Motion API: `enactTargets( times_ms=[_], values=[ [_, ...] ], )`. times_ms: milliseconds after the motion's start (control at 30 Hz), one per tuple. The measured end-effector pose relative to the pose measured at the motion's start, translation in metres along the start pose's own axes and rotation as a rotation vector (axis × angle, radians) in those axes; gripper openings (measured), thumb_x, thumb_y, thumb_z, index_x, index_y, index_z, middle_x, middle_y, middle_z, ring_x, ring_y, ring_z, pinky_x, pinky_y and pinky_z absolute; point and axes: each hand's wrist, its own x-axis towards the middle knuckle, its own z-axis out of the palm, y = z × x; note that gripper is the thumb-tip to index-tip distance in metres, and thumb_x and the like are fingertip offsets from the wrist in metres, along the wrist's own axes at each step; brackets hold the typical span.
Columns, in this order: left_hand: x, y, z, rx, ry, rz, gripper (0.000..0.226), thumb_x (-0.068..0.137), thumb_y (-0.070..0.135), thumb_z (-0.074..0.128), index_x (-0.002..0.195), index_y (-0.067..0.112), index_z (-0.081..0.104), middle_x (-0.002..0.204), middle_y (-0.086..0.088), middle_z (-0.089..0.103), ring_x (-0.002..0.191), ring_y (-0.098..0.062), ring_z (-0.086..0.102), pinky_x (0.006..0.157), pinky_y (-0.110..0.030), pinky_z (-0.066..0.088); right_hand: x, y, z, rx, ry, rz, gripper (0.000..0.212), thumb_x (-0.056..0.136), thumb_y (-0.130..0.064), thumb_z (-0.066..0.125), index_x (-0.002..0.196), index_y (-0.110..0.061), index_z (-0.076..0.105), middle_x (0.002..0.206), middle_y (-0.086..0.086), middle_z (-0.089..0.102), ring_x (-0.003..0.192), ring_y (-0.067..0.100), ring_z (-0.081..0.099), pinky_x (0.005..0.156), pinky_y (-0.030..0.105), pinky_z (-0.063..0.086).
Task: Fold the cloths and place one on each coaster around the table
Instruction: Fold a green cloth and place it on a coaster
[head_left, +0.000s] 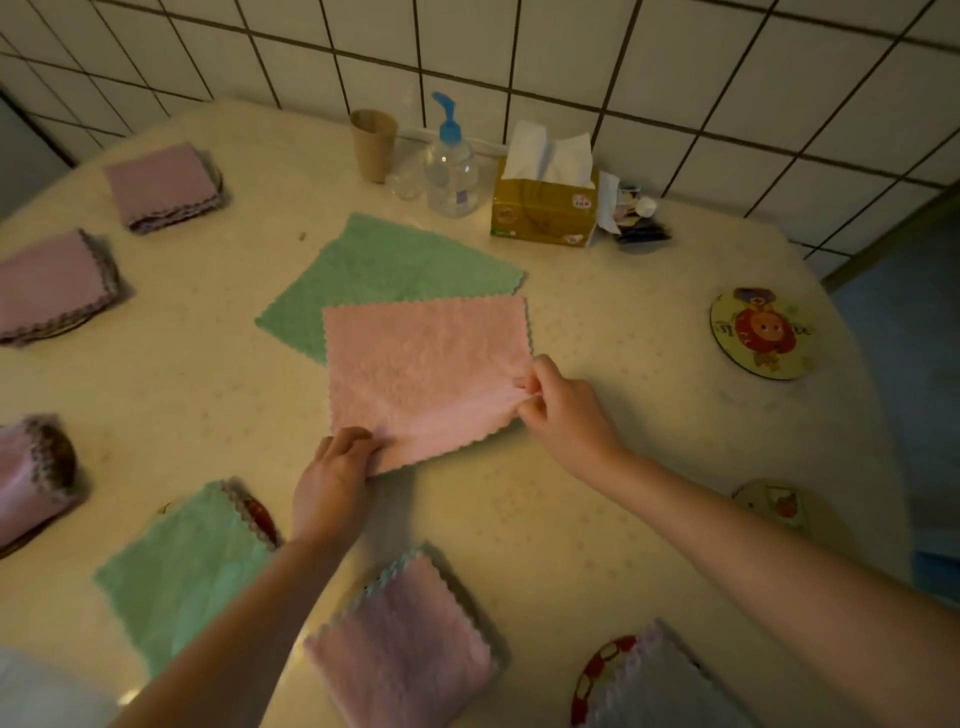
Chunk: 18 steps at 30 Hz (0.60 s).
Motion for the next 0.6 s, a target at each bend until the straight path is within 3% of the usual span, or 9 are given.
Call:
enactTargets(
  times_ms=[67,200,333,433,500,600],
  values=[
    [0.003,-0.001,-0.013,-0.034,0.044,-0.067,0.036,0.081,0.004,0.062,0.116,0.011,0.067,0.122,-0.006,0.061,0.105,-0.033,0.056,0.081,-0.043,0.052,0.003,0.004,-0.011,0.001,0.002,-0.025,0.024,0.085,-0.011,0.047,0.085,-0.029,0.032,0.101,0.012,0.067,0.085,0.032,0.063,0.067,0.044,0.053],
    [0.026,0.021,-0.038,-0.186,0.208,-0.107,0.036,0.086,-0.003,0.056,0.121,0.006,0.065,0.129,-0.013,0.059,0.115,-0.034,0.056,0.098,-0.042,0.045,0.012,0.004,-0.036,-0.097,-0.007,-0.168,0.032,0.088,-0.002,0.048,0.115,-0.017,0.045,0.115,0.012,0.063,0.096,0.031,0.061,0.073,0.044,0.052],
    [0.04,0.075,-0.065,-0.297,0.43,-0.086,0.039,0.086,-0.007,0.053,0.122,0.003,0.063,0.131,-0.016,0.058,0.119,-0.031,0.055,0.104,-0.035,0.04,0.018,0.016,-0.088,-0.12,0.142,-0.34,0.038,0.089,-0.004,0.051,0.125,-0.016,0.049,0.123,0.009,0.061,0.102,0.031,0.062,0.079,0.045,0.052],
    [0.024,0.125,-0.07,-0.351,0.551,-0.05,0.041,0.086,-0.005,0.051,0.123,0.005,0.063,0.13,-0.013,0.059,0.118,-0.026,0.055,0.102,-0.025,0.037,-0.003,0.037,-0.132,-0.096,0.283,-0.415,0.037,0.089,-0.007,0.054,0.125,-0.016,0.05,0.121,0.007,0.062,0.1,0.025,0.062,0.08,0.038,0.053],
    [0.003,0.154,-0.058,-0.333,0.525,0.018,0.04,0.086,0.001,0.051,0.125,0.007,0.062,0.132,-0.012,0.058,0.12,-0.025,0.054,0.103,-0.025,0.037,-0.033,0.062,-0.152,-0.083,0.307,-0.411,0.041,0.087,-0.004,0.057,0.126,-0.016,0.05,0.124,0.005,0.06,0.102,0.023,0.062,0.081,0.037,0.053],
    [-0.036,0.186,-0.016,-0.263,0.361,0.115,0.037,0.091,0.015,0.047,0.124,0.011,0.064,0.132,-0.011,0.058,0.121,-0.029,0.052,0.105,-0.034,0.039,-0.094,0.117,-0.162,-0.081,0.207,-0.352,0.048,0.081,0.002,0.06,0.125,-0.016,0.051,0.123,0.003,0.061,0.105,0.023,0.061,0.08,0.04,0.054]
  ],
)
